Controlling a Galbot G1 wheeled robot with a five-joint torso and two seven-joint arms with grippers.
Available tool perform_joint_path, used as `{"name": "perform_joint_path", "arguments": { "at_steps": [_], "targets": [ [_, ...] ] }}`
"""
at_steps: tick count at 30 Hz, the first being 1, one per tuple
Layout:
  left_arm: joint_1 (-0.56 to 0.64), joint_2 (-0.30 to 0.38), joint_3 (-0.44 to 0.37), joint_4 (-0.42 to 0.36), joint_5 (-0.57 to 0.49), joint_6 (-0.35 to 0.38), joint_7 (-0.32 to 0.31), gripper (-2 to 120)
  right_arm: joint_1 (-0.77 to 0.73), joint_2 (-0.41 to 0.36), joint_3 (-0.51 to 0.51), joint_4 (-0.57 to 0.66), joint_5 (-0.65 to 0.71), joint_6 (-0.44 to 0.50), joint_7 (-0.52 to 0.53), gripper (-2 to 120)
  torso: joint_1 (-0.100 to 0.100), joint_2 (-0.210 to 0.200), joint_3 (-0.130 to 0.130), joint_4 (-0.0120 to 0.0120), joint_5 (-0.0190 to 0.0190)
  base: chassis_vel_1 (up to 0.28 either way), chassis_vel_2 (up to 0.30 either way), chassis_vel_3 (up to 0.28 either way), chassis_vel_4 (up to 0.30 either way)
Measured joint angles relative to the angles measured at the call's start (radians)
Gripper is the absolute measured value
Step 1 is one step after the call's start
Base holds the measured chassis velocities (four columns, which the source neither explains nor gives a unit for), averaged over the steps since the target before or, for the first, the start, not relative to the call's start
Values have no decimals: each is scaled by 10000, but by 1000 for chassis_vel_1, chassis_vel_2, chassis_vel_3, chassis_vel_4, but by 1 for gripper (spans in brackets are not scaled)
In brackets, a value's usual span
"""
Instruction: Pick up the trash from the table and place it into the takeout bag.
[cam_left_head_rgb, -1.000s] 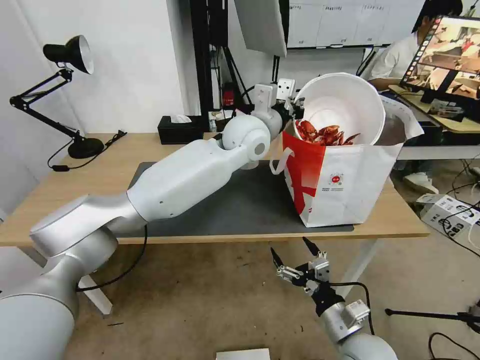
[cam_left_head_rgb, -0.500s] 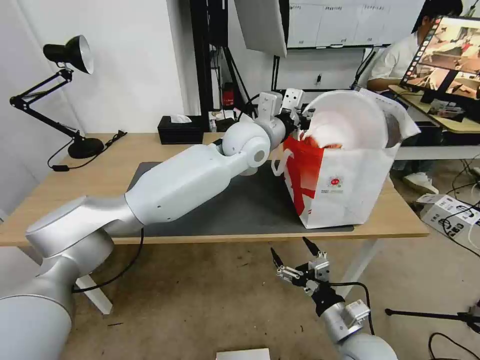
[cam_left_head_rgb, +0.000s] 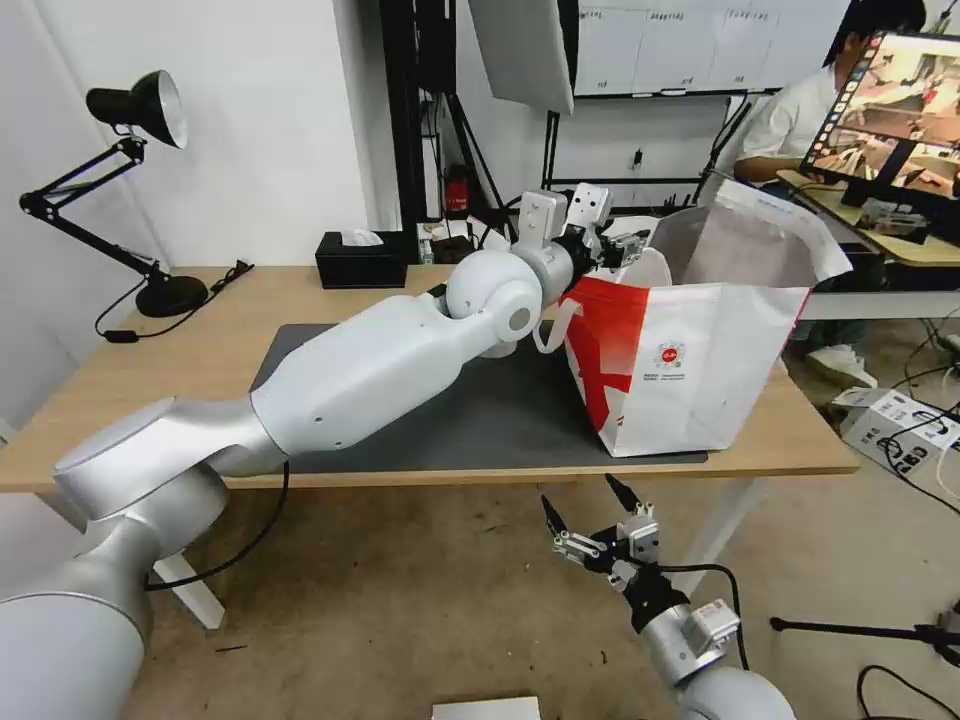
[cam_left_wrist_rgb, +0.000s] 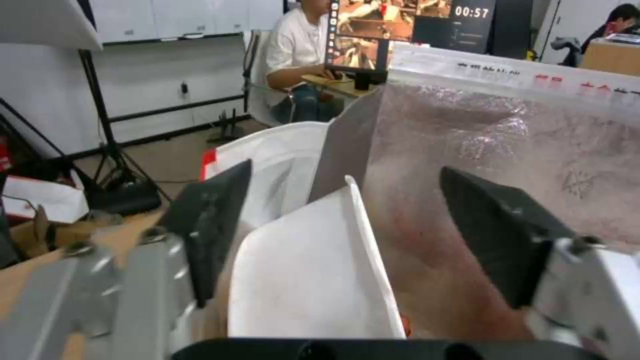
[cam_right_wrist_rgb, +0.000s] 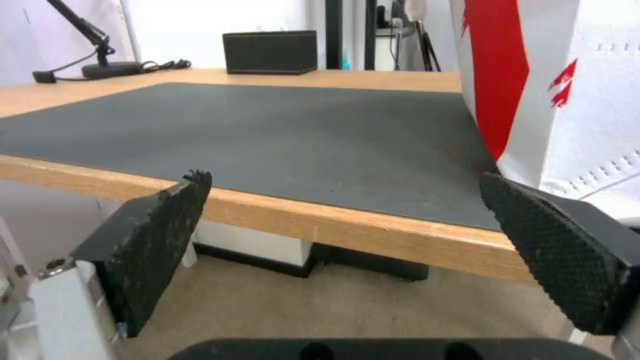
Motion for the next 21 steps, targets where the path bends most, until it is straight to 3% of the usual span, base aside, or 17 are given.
{"name": "perform_joint_path", "arguments": {
  "at_steps": [5, 14, 21],
  "targets": [
    [43, 276, -137, -296, 4, -86, -19, 99, 0, 0, 0, 0, 0, 0, 0, 100, 0, 0, 0, -1, 0, 0, 0, 0, 0],
    [704, 1381, -556, -1307, 80, -327, -65, 100, 0, 0, 0, 0, 0, 0, 0, 100, 0, 0, -1, -2, -1, 0, 0, 0, 0],
    [2349, 3203, -1525, -2845, 465, -556, -99, 100, 0, 0, 0, 0, 0, 0, 0, 100, 0, 1, 0, 3, -4, 0, 0, 0, 0]
  ]
}}
